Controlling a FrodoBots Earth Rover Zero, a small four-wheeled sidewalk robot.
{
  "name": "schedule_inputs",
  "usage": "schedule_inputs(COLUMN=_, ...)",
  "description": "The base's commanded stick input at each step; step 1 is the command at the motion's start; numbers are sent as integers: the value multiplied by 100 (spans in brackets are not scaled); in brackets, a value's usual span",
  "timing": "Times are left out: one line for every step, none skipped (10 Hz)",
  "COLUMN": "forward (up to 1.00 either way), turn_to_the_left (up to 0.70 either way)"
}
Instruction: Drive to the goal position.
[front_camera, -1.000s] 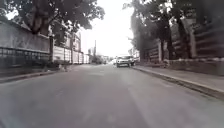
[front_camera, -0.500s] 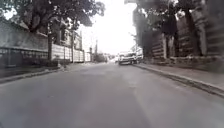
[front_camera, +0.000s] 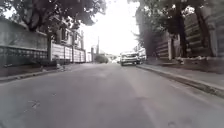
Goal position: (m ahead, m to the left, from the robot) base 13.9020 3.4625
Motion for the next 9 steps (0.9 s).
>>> schedule_inputs(forward=100, turn_to_the_left=0)
schedule_inputs(forward=100, turn_to_the_left=0)
schedule_inputs(forward=100, turn_to_the_left=0)
schedule_inputs(forward=100, turn_to_the_left=0)
schedule_inputs(forward=100, turn_to_the_left=0)
schedule_inputs(forward=100, turn_to_the_left=0)
schedule_inputs(forward=100, turn_to_the_left=0)
schedule_inputs(forward=100, turn_to_the_left=0)
schedule_inputs(forward=100, turn_to_the_left=0)
